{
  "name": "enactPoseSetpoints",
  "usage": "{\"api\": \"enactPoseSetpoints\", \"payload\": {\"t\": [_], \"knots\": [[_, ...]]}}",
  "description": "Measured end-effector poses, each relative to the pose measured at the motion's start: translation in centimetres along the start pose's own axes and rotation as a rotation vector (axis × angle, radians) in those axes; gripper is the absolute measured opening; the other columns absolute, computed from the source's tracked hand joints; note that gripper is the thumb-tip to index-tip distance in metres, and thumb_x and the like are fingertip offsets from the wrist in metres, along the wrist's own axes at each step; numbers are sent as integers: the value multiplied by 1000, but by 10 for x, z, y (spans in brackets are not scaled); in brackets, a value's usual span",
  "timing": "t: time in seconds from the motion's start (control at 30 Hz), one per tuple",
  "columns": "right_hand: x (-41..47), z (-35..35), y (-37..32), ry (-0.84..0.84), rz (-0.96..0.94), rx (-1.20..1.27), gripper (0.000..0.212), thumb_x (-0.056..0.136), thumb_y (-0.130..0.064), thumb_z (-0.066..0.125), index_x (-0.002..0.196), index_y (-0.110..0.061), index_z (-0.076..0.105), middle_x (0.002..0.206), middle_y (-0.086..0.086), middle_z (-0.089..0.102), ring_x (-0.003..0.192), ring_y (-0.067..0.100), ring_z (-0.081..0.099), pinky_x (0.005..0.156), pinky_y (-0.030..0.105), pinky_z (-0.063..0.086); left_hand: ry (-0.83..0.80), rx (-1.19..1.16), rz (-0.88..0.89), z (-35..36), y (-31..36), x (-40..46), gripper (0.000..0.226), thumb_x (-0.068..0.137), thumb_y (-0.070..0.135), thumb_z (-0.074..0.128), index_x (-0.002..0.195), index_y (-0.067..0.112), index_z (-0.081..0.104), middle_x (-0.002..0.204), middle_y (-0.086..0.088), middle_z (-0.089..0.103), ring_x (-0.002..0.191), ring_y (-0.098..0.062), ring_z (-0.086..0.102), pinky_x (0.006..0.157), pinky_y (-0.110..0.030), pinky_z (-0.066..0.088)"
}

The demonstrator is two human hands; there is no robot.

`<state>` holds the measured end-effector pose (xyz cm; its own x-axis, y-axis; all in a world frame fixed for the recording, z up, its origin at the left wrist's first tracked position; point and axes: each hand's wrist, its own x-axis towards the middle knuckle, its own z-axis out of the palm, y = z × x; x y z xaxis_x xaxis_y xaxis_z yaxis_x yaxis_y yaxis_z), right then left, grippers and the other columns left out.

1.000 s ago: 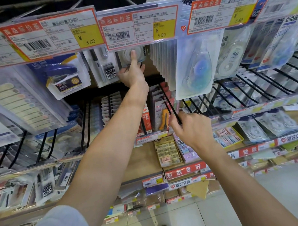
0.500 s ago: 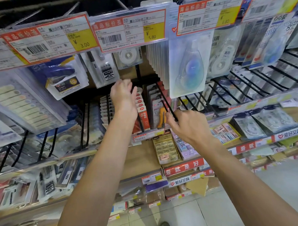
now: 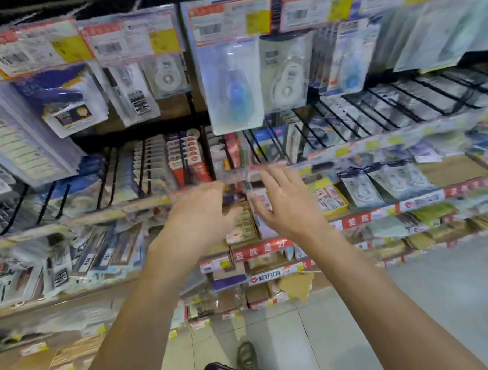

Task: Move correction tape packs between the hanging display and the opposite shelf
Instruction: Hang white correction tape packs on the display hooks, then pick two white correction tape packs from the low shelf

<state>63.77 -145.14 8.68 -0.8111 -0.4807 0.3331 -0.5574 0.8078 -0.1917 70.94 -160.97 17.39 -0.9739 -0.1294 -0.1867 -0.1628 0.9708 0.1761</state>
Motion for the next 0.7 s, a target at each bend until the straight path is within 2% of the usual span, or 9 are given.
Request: {"api": "enactPoseSetpoints", "payload": {"t": [0.07,0.13,0.27,0.4,0.57,0.7], "knots": [[-26,-16,10,-3,8,-23,52,95,-38,43,127,1,59,124,20,62,118,38,57,101,46,47,-42,120,21,12,25,-8,55,100,48,51,145,18,41,146,-8,48,130,-29,49,102,-43,45],[-51,-28,23,-86,49,-12,48,97,-33,50,134,-3,54,131,17,59,122,36,53,105,45,41,-19,224,73,24,50,-15,55,102,44,48,148,17,36,150,-7,40,135,-28,44,104,-42,44],[-100,-42,60,-211,178,-58,54,99,-38,46,143,-8,46,135,13,55,128,34,48,114,44,31,33,300,187,54,100,-27,45,104,41,44,140,15,43,140,-6,46,126,-27,50,90,-39,48],[-151,-59,103,-263,311,-14,46,101,-38,47,136,-8,49,132,13,55,125,32,51,97,41,44,40,283,324,86,154,-33,43,103,41,45,138,17,48,138,-5,51,127,-27,51,92,-38,48],[-201,-72,153,-297,448,46,40,101,-34,47,131,-8,52,131,11,56,124,33,51,94,39,43,-92,392,422,114,217,-21,48,103,45,42,142,17,44,139,-6,52,125,-29,54,94,-41,48],[-223,-81,201,-390,500,52,38,101,-30,48,132,-9,52,137,12,53,123,33,54,93,41,48,-261,494,458,134,269,6,47,102,44,46,142,19,44,135,-7,58,117,-28,59,82,-37,51]]}}
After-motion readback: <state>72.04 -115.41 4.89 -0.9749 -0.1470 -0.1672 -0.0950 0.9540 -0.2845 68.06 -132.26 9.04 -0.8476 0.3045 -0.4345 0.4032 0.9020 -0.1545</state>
